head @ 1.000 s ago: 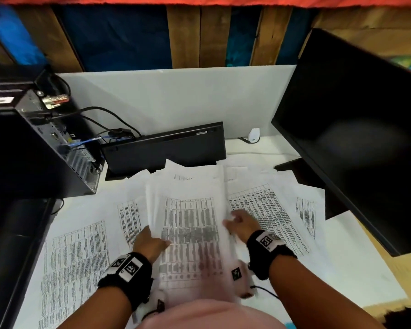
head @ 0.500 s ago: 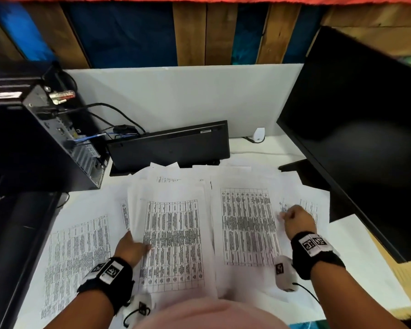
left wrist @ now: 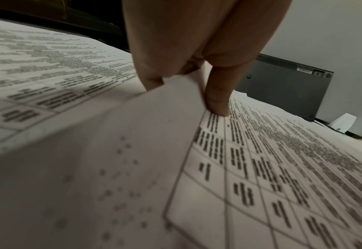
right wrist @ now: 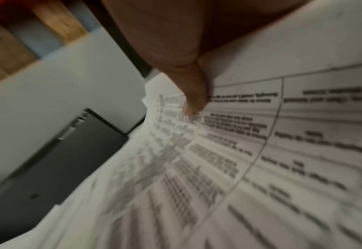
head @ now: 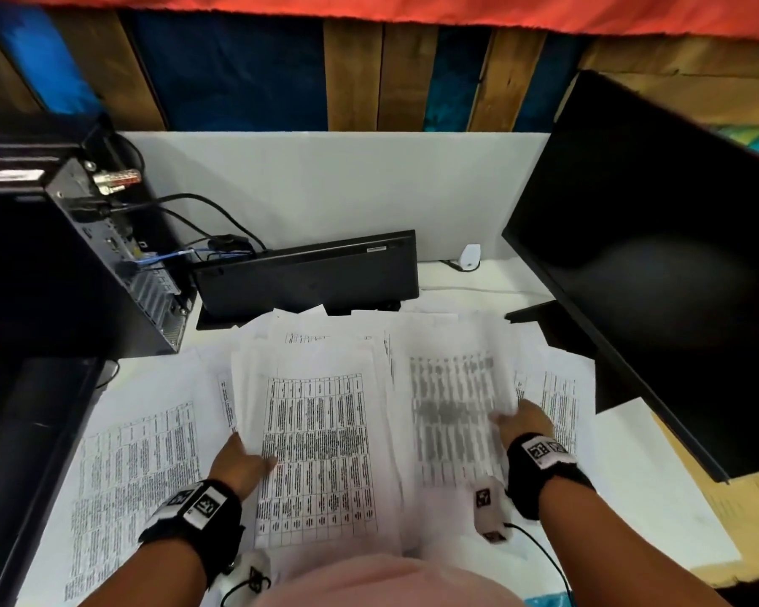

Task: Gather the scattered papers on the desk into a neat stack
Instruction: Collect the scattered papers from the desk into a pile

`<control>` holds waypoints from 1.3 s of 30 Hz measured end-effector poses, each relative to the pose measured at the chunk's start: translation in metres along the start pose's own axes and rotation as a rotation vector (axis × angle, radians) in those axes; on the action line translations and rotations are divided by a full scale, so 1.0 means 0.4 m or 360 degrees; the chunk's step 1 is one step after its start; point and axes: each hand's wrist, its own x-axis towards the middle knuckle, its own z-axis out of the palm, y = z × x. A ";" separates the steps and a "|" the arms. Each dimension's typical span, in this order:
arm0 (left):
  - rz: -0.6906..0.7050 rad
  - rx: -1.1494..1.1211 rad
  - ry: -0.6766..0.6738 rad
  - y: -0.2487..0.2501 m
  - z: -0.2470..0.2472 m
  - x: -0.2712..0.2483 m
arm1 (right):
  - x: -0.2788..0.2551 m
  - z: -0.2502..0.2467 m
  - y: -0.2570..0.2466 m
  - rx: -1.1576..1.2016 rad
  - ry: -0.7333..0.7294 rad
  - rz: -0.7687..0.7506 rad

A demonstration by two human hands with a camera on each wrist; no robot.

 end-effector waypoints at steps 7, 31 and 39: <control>-0.0048 0.0074 -0.0093 0.012 -0.007 -0.008 | -0.207 -0.126 -0.182 0.0641 0.0470 -0.0714; -0.0001 0.0095 -0.0142 -0.005 0.018 0.002 | 0.026 -0.078 0.111 0.0078 0.0564 0.0693; -0.0012 0.0073 -0.0143 -0.013 0.015 0.012 | 0.073 0.017 0.074 0.0201 -0.0111 0.0167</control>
